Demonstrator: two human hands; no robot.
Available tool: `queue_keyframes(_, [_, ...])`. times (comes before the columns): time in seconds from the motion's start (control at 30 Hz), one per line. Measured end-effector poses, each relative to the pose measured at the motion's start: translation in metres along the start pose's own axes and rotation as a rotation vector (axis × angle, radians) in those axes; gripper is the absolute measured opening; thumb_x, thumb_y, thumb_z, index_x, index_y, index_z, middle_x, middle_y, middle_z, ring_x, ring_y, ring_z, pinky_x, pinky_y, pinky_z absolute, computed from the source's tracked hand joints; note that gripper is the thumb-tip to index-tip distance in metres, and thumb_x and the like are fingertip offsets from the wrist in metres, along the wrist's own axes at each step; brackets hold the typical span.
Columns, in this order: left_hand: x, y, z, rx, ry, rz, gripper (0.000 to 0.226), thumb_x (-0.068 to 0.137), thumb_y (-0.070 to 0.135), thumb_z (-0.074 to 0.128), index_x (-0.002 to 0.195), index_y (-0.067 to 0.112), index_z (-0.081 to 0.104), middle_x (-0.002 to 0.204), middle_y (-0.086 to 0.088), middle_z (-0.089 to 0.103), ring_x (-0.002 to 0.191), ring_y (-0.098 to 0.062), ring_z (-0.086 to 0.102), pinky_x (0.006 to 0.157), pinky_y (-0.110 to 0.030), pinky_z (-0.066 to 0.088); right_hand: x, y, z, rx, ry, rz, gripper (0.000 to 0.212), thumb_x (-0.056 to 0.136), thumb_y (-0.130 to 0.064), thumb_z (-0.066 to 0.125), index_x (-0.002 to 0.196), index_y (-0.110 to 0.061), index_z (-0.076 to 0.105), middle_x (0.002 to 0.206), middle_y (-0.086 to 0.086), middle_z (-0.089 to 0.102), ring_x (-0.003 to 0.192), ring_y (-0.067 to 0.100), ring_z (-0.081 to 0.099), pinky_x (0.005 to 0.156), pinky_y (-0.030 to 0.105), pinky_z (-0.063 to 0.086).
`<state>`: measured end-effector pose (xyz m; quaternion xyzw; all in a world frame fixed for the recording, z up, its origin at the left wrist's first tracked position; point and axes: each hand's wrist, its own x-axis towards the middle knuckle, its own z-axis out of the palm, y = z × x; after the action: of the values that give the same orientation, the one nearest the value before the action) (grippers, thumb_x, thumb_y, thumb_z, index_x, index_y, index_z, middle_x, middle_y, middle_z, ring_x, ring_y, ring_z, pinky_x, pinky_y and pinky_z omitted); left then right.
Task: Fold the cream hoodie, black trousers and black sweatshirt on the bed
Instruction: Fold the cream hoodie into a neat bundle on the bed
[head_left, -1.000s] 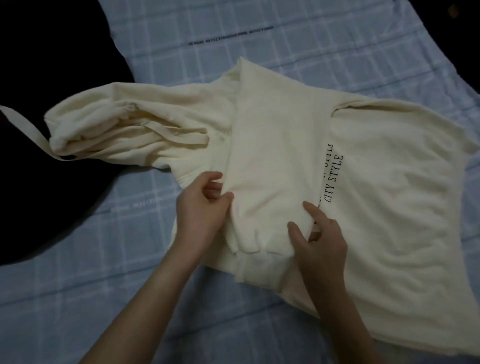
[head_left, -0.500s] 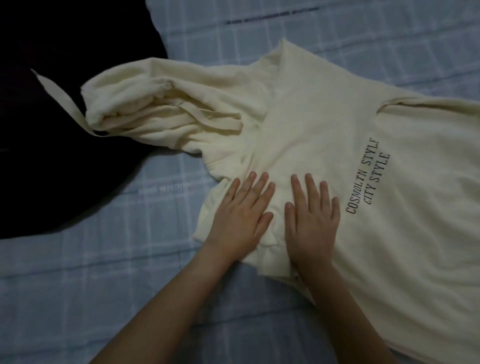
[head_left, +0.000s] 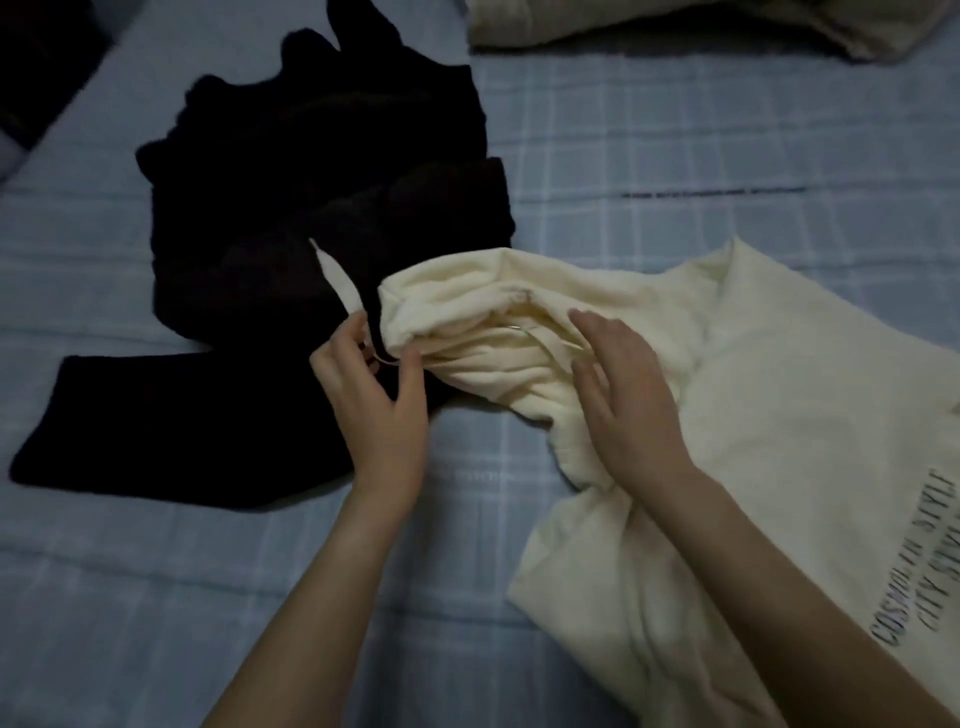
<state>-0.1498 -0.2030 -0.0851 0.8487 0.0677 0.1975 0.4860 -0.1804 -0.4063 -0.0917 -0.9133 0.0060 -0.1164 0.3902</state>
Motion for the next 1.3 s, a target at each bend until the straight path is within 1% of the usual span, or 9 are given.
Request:
queue_keyframes(0.17, [0.01, -0.005, 0.011, -0.239, -0.042, -0.328, 0.033, 0.103, 0.027, 0.042, 0.135, 0.02, 0.048, 0.129, -0.002, 0.056, 0.111, -0.012, 0.06, 0.096, -0.032, 0.052, 0.095, -0.012, 0.029, 0.011, -0.177, -0.202, 0.042, 0.1, -0.012, 0.052, 0.142, -0.011, 0.05, 0.143, 0.007, 0.053, 0.133, 0.023, 0.045, 0.108, 0.021, 0.027])
queue_keyframes(0.3, [0.021, -0.007, 0.01, -0.459, -0.115, -0.448, 0.047, 0.095, 0.026, 0.061, 0.138, 0.028, 0.042, 0.125, 0.001, 0.06, 0.1, -0.009, 0.068, 0.082, -0.021, 0.056, 0.132, -0.017, 0.044, 0.015, -0.361, -0.18, 0.064, 0.091, -0.016, 0.064, 0.149, -0.027, 0.039, 0.139, -0.001, 0.054, 0.124, 0.013, 0.048, 0.098, 0.011, 0.028])
queue_keyframes(0.43, [0.028, -0.007, 0.004, -0.402, -0.3, -0.417, 0.084, 0.082, 0.02, 0.078, 0.15, 0.024, 0.029, 0.115, 0.007, 0.063, 0.089, 0.0, 0.069, 0.069, -0.007, 0.049, 0.141, -0.016, 0.04, 0.038, -0.479, -0.158, 0.056, 0.088, -0.016, 0.07, 0.14, -0.027, 0.053, 0.105, -0.002, 0.062, 0.087, 0.003, 0.055, 0.077, 0.004, 0.037])
queue_keyframes(0.53, [0.025, 0.004, 0.003, -0.35, -0.362, -0.339, 0.069, 0.075, 0.019, 0.083, 0.137, 0.022, 0.053, 0.096, 0.009, 0.064, 0.073, -0.002, 0.064, 0.073, -0.013, 0.053, 0.135, -0.014, 0.023, 0.167, -0.377, -0.161, 0.027, 0.085, -0.009, 0.071, 0.11, -0.02, 0.073, 0.096, -0.006, 0.067, 0.084, 0.011, 0.059, 0.078, 0.019, 0.044])
queue_keyframes(0.7, [0.001, 0.039, 0.011, 0.009, -0.222, -0.071, 0.038, 0.065, 0.04, 0.085, 0.095, 0.047, 0.063, 0.13, 0.014, 0.046, 0.122, -0.009, 0.046, 0.1, -0.02, 0.041, 0.114, 0.0, -0.034, 0.428, -0.264, -0.116, 0.027, 0.082, 0.001, 0.071, 0.103, -0.016, 0.075, 0.094, -0.006, 0.073, 0.087, 0.014, 0.065, 0.085, 0.023, 0.051])
queue_keyframes(0.8, [-0.019, 0.079, 0.026, -0.232, -0.297, -0.082, 0.036, 0.069, 0.024, 0.087, 0.097, 0.024, 0.065, 0.112, 0.01, 0.068, 0.107, -0.009, 0.064, 0.088, -0.032, 0.054, 0.099, 0.017, -0.076, 0.512, -0.236, -0.102, 0.026, 0.084, 0.003, 0.07, 0.103, -0.014, 0.074, 0.099, 0.0, 0.074, 0.092, 0.011, 0.068, 0.088, 0.022, 0.052])
queue_keyframes(0.97, [-0.062, 0.15, 0.057, -0.252, -0.242, -0.021, 0.051, 0.064, 0.018, 0.091, 0.104, 0.029, 0.061, 0.108, 0.013, 0.068, 0.105, -0.007, 0.065, 0.094, -0.036, 0.053, 0.073, 0.053, -0.154, 0.566, -0.213, -0.094, 0.031, 0.084, 0.005, 0.069, 0.095, -0.023, 0.075, 0.094, -0.011, 0.076, 0.095, 0.01, 0.07, 0.09, 0.023, 0.053])
queue_keyframes(1.2, [-0.16, 0.198, 0.107, -0.243, -0.3, 0.013, 0.077, 0.058, 0.041, 0.088, 0.125, 0.05, 0.05, 0.116, 0.021, 0.061, 0.104, -0.003, 0.063, 0.083, -0.018, 0.052, 0.014, 0.119, -0.241, 0.62, -0.226, -0.042, 0.031, 0.081, 0.002, 0.074, 0.096, -0.025, 0.077, 0.099, -0.007, 0.076, 0.096, 0.007, 0.071, 0.082, 0.015, 0.052])
queue_keyframes(1.3, [-0.216, 0.186, 0.14, -0.22, -0.357, 0.01, 0.071, 0.062, 0.028, 0.089, 0.124, 0.038, 0.057, 0.115, 0.015, 0.063, 0.105, -0.006, 0.062, 0.086, -0.013, 0.047, -0.02, 0.166, -0.249, 0.552, -0.243, -0.012, 0.029, 0.079, 0.005, 0.074, 0.096, -0.018, 0.077, 0.099, -0.001, 0.075, 0.1, 0.015, 0.07, 0.089, 0.025, 0.054])
